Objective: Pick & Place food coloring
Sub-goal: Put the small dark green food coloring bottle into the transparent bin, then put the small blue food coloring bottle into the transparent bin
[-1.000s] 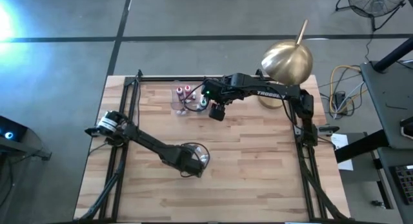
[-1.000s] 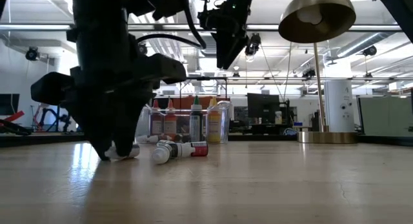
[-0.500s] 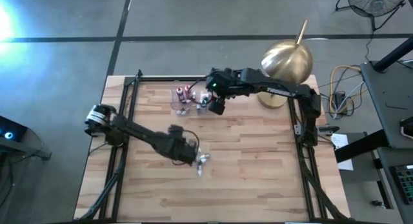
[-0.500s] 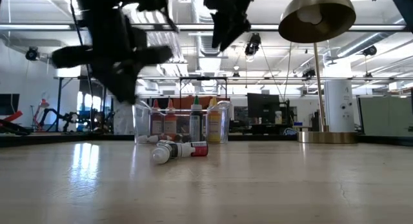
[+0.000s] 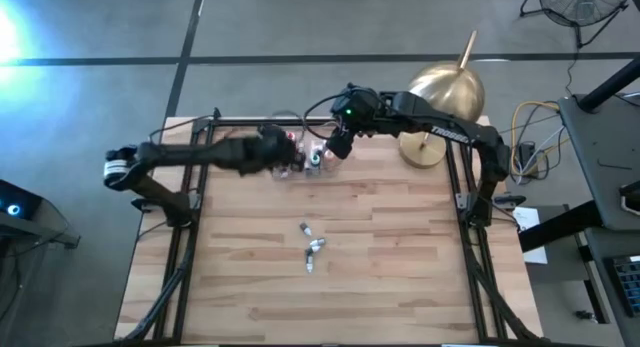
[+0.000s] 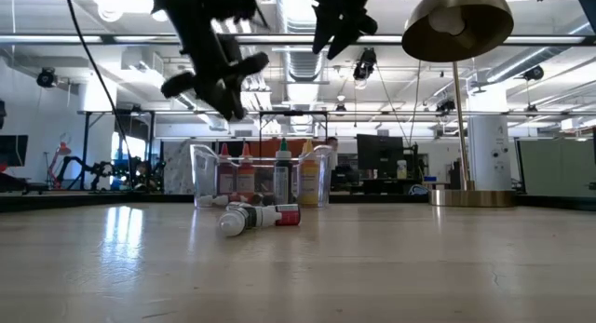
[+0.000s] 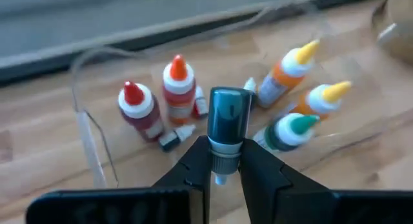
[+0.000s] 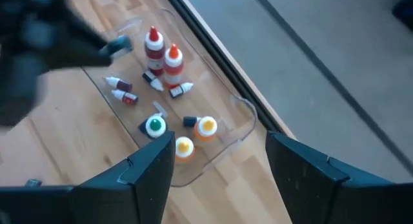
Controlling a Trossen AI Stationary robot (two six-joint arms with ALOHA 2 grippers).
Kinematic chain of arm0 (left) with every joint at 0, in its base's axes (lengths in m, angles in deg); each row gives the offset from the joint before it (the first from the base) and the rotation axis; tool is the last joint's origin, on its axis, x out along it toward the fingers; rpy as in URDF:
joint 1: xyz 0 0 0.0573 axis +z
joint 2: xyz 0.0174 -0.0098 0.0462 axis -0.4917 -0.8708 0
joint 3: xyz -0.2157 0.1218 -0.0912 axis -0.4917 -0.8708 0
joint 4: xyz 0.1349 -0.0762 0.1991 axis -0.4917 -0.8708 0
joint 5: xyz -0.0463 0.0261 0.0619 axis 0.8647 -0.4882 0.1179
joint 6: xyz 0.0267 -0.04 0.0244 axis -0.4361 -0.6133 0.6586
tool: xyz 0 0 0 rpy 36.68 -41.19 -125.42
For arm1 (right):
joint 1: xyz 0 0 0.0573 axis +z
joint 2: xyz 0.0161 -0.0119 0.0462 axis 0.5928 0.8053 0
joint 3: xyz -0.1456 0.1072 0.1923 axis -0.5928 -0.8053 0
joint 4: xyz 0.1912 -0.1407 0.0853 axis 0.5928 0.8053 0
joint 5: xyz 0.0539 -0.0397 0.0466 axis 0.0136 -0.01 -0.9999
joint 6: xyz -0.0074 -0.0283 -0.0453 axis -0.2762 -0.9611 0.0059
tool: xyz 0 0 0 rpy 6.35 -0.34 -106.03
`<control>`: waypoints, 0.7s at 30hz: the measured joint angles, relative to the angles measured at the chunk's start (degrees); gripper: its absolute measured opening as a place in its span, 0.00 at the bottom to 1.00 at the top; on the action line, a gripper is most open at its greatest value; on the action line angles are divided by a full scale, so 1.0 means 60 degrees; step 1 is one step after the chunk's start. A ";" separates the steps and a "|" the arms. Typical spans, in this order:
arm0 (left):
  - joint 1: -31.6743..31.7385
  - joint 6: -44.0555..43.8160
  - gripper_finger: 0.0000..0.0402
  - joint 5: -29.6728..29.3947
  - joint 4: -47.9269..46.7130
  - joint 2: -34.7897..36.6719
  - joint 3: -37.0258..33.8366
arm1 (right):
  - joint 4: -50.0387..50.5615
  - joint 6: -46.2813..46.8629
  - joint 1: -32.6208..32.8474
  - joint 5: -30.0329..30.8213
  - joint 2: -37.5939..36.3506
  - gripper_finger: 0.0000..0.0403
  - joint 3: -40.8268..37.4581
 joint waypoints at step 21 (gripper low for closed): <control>-0.0454 0.4227 0.50 0.4015 0.0111 0.0802 -0.0216 | 0.0121 0.0573 -0.0036 -0.0004 0.0000 0.58 -0.0355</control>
